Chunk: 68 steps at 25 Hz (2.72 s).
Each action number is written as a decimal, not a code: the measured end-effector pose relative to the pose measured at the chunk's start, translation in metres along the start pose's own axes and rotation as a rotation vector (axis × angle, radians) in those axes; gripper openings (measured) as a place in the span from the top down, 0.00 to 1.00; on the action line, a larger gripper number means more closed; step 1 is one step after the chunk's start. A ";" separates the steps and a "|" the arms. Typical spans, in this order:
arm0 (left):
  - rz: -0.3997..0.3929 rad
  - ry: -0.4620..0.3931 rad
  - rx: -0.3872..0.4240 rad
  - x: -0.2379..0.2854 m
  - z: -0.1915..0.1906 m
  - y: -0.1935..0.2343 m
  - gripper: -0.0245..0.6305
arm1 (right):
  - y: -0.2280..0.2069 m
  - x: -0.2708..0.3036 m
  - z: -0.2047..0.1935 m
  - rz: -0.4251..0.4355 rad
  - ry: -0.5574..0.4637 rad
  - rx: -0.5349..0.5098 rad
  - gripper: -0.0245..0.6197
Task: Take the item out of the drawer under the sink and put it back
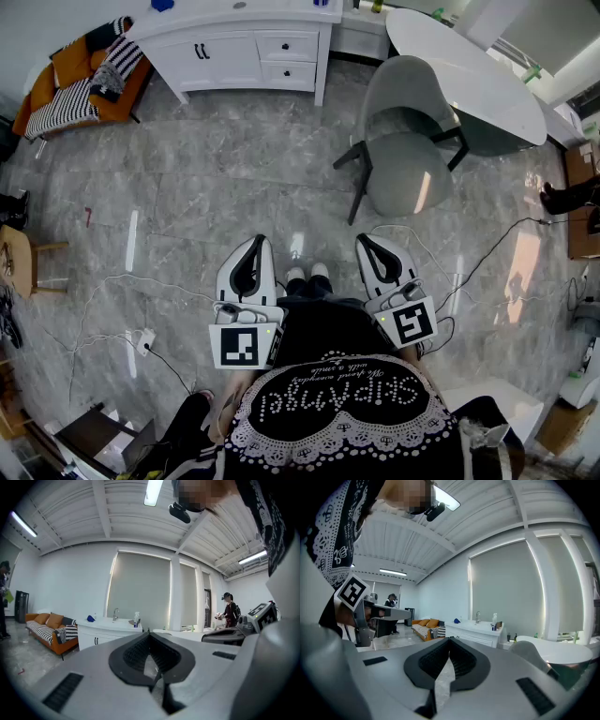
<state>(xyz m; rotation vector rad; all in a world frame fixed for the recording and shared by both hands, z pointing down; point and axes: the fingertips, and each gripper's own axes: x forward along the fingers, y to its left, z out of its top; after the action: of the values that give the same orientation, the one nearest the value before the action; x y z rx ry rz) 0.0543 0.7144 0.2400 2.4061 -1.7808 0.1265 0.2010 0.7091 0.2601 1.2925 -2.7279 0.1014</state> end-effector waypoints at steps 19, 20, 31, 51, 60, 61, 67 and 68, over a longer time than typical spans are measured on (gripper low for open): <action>0.035 -0.010 -0.010 -0.007 -0.007 -0.015 0.96 | -0.010 -0.015 -0.001 0.015 -0.052 0.011 0.93; 0.036 -0.013 -0.018 -0.005 -0.006 -0.018 0.96 | -0.012 -0.016 -0.002 0.029 -0.045 0.014 0.93; 0.046 0.015 -0.046 0.022 -0.008 0.006 0.96 | -0.011 0.024 0.002 0.110 -0.037 0.050 0.93; 0.033 -0.017 -0.117 0.114 0.034 0.128 0.96 | -0.015 0.170 0.027 0.097 -0.018 0.073 0.93; 0.055 0.002 -0.113 0.125 0.032 0.162 0.96 | -0.020 0.200 0.020 0.073 -0.007 0.090 0.93; 0.060 0.006 -0.120 0.125 0.031 0.164 0.96 | -0.019 0.202 0.019 0.076 -0.005 0.090 0.93; 0.060 0.019 -0.143 0.140 0.028 0.170 0.96 | -0.030 0.214 0.019 0.058 0.004 0.104 0.93; 0.060 0.022 -0.145 0.143 0.027 0.171 0.96 | -0.033 0.218 0.019 0.056 0.005 0.104 0.93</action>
<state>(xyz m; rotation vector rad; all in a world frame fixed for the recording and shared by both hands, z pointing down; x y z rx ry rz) -0.0678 0.5263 0.2470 2.2442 -1.7867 0.0293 0.0885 0.5194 0.2716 1.2393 -2.7891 0.2539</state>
